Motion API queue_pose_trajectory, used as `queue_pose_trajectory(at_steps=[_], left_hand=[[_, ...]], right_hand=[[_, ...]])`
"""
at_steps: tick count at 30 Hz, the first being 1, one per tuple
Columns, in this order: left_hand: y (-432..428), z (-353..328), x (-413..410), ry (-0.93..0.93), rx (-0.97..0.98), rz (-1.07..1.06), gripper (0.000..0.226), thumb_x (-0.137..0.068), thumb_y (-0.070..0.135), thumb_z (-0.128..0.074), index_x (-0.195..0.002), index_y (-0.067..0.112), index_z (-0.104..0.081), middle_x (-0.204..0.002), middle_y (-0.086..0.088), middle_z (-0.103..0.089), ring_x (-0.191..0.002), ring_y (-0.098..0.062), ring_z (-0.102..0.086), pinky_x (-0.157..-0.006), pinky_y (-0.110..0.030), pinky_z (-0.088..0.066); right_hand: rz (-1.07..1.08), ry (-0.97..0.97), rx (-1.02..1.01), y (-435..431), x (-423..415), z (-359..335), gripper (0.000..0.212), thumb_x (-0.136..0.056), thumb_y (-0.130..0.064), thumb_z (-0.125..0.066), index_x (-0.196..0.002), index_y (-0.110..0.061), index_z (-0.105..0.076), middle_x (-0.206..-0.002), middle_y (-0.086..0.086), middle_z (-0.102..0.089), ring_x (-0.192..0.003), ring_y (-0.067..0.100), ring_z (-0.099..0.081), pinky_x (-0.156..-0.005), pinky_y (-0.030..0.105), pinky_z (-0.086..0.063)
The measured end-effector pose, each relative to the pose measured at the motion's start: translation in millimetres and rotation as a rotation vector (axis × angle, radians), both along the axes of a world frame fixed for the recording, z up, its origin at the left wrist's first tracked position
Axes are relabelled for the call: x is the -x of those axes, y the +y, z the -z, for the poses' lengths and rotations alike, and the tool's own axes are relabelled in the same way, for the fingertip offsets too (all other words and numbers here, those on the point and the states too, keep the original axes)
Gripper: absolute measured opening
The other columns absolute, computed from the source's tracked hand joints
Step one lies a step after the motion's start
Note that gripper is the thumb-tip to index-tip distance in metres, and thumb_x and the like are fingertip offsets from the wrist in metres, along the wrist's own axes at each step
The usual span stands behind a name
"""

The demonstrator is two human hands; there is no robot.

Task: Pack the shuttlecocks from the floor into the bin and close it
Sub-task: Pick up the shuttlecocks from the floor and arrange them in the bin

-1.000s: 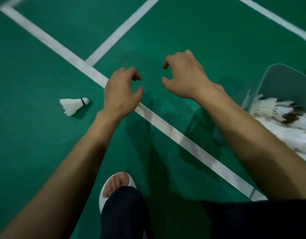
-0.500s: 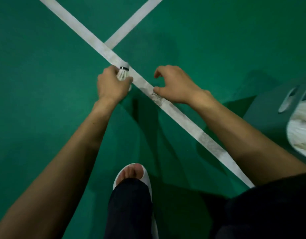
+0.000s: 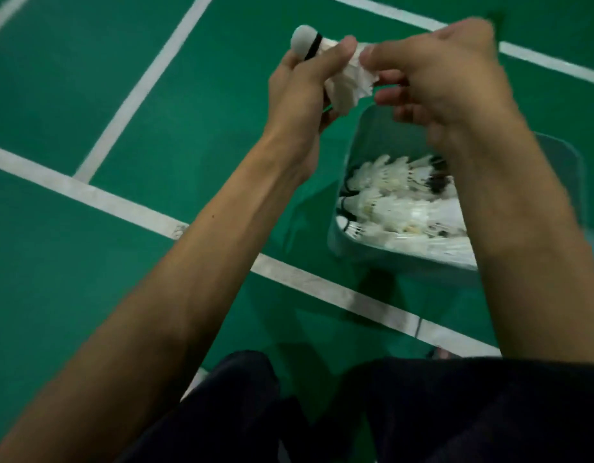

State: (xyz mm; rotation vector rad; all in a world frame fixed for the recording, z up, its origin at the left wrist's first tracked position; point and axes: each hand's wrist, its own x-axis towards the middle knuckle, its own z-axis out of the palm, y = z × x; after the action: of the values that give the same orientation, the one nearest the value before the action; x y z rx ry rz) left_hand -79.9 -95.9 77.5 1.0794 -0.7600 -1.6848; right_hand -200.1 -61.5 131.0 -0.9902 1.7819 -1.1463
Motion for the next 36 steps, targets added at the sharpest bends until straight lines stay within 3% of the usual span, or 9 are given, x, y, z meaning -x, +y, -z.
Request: queue_pose_trajectory(at_steps=[3, 6, 10, 13, 19, 24, 27, 30, 36], left_hand=[[15, -7, 63, -0.143, -0.030, 0.165, 0.021, -0.086, 0.024, -0.079, -0.100, 0.012, -0.068, -0.096, -0.004, -0.076, -0.082, -0.014, -0.068, -0.069, -0.029, -0.047], [24, 2, 112, -0.287, -0.002, 0.308, 0.020, -0.082, 0.027, -0.083, -0.086, 0.014, -0.069, -0.096, -0.002, -0.077, -0.088, -0.014, -0.069, -0.074, -0.029, -0.047], [25, 41, 149, -0.667, 0.213, 0.423, 0.024, -0.084, 0.027, -0.078, -0.093, 0.005, -0.071, -0.090, 0.003, -0.068, -0.081, -0.009, -0.060, -0.079, -0.036, -0.057], [31, 69, 155, -1.089, 0.425, 0.559, 0.027, -0.084, 0.022, -0.069, -0.111, 0.019, -0.067, -0.115, 0.001, -0.066, -0.113, -0.021, -0.059, -0.101, -0.044, -0.049], [32, 95, 147, -1.446, 0.430, 0.621, 0.065, -0.081, 0.005, -0.071, -0.137, 0.006, -0.038, -0.143, -0.018, -0.034, -0.130, -0.038, -0.036, -0.097, -0.043, -0.040], [20, 105, 137, -1.579, 0.398, 0.670, 0.057, -0.088, 0.001, -0.062, -0.139, -0.003, -0.037, -0.139, -0.023, -0.046, -0.127, -0.039, -0.048, -0.097, -0.041, -0.045], [14, 109, 138, -1.565, 0.465, 0.716, 0.023, -0.088, -0.005, -0.055, -0.109, 0.001, -0.056, -0.112, -0.021, -0.064, -0.105, -0.038, -0.062, -0.077, -0.039, -0.047], [11, 109, 139, -1.554, 0.549, 0.702, 0.013, -0.088, -0.009, -0.052, -0.087, 0.004, -0.055, -0.089, -0.016, -0.059, -0.085, -0.036, -0.060, -0.071, -0.036, -0.045], [0, 122, 138, -1.520, 0.647, 0.528, 0.020, -0.082, -0.013, -0.055, -0.087, 0.001, -0.068, -0.087, -0.018, -0.068, -0.082, -0.037, -0.065, -0.070, -0.039, -0.055]], right_hand=[[0.221, -0.227, 0.007, 21, 67, -2, 0.030, -0.076, -0.005, -0.080, -0.102, 0.001, -0.068, -0.068, 0.004, -0.069, -0.052, 0.007, -0.059, -0.050, 0.021, -0.041], [0.391, -0.260, -0.034, 47, 119, 9, 0.025, -0.074, -0.003, -0.081, -0.096, -0.001, -0.070, -0.076, 0.006, -0.076, -0.054, 0.008, -0.060, -0.048, 0.019, -0.042], [0.558, 0.278, -0.080, 72, 165, 42, 0.014, -0.063, -0.019, -0.084, -0.064, -0.019, -0.070, -0.074, -0.008, -0.073, -0.066, 0.005, -0.069, -0.062, 0.024, -0.057], [0.594, 0.739, -0.257, 83, 180, 60, 0.023, -0.072, -0.025, -0.071, -0.093, -0.023, -0.080, -0.098, -0.003, -0.077, -0.091, 0.017, -0.073, -0.081, 0.027, -0.057], [0.399, 0.987, -0.489, 74, 172, 84, 0.036, -0.082, -0.011, -0.073, -0.118, -0.014, -0.071, -0.123, 0.017, -0.067, -0.113, 0.039, -0.064, -0.092, 0.042, -0.053], [0.459, 0.759, -0.463, 62, 175, 115, 0.022, -0.089, -0.012, -0.068, -0.110, -0.014, -0.074, -0.113, 0.007, -0.073, -0.106, 0.028, -0.069, -0.084, 0.030, -0.050], [0.578, 0.408, -0.433, 59, 177, 124, 0.008, -0.093, -0.010, -0.059, -0.101, -0.009, -0.059, -0.098, -0.001, -0.065, -0.100, 0.026, -0.067, -0.087, 0.033, -0.056], [0.661, 0.153, -0.402, 56, 178, 133, 0.023, -0.097, -0.006, -0.056, -0.120, -0.010, -0.052, -0.093, -0.005, -0.047, -0.098, 0.025, -0.067, -0.089, 0.039, -0.061], [0.691, 0.070, -0.431, 53, 181, 140, 0.021, -0.096, -0.004, -0.058, -0.116, -0.008, -0.055, -0.095, 0.000, -0.052, -0.099, 0.026, -0.064, -0.089, 0.040, -0.061]])
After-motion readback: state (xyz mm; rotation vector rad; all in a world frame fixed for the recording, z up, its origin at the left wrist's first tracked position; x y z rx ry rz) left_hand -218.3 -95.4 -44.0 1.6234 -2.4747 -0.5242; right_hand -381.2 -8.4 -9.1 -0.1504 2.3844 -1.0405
